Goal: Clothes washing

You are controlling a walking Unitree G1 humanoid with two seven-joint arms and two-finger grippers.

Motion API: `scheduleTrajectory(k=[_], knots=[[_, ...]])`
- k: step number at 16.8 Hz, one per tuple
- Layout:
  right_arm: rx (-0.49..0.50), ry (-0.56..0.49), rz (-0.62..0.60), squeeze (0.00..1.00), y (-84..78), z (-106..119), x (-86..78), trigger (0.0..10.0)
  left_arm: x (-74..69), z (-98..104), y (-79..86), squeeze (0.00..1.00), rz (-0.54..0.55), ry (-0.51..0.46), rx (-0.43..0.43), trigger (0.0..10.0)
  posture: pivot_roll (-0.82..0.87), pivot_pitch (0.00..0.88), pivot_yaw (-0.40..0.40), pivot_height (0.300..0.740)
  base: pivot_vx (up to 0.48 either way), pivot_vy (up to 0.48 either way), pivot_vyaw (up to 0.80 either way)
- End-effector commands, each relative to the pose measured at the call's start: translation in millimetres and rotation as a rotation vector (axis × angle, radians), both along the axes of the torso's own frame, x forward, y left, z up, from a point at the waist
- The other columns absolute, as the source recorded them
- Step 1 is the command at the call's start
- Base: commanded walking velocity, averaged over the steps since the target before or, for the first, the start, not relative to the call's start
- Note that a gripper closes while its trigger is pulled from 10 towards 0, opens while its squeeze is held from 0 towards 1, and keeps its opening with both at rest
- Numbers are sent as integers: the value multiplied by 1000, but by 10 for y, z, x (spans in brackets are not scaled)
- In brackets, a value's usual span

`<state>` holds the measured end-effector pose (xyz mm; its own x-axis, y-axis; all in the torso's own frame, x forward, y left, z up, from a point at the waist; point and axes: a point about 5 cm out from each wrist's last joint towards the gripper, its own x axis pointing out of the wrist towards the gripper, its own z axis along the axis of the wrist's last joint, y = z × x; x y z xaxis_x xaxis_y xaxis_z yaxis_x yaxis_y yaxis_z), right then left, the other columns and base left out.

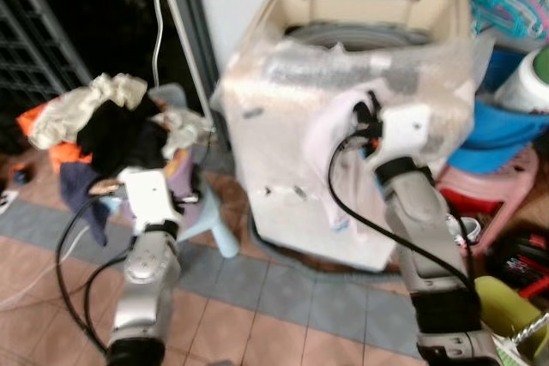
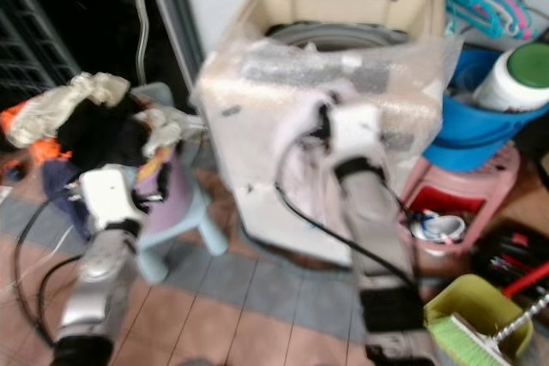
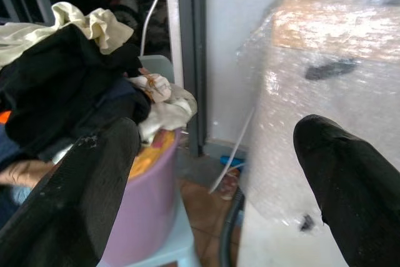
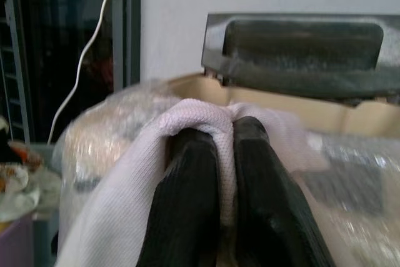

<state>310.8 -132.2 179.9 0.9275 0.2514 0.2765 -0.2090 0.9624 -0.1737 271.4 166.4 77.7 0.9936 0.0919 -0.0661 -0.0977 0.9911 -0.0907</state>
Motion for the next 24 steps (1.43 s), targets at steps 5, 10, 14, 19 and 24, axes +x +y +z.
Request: scheduleTrajectory(k=[5,10,14,19,24], knots=[[-76,-92,100,0,-12,263,82,10000,1,-34,-108,0,-35,19,-25,10000,-102,0,129,740,433,107,0],[-133,-182,229,0,157,631,206,10000,10,-44,-158,0,-40,28,-41,10000,-98,0,121,740,298,375,0],[-107,-278,303,0,371,1075,391,10000,4,-56,-178,0,-47,34,-31,10000,-89,0,109,740,259,405,0],[15,-553,-18,0,-152,2154,619,10000,6,-40,-230,0,-41,18,-37,10000,-77,0,87,740,106,161,0],[-109,-376,-153,0,-265,1437,671,10000,-22,-79,-278,0,-45,32,-38,10000,-84,0,86,740,0,0,0]])
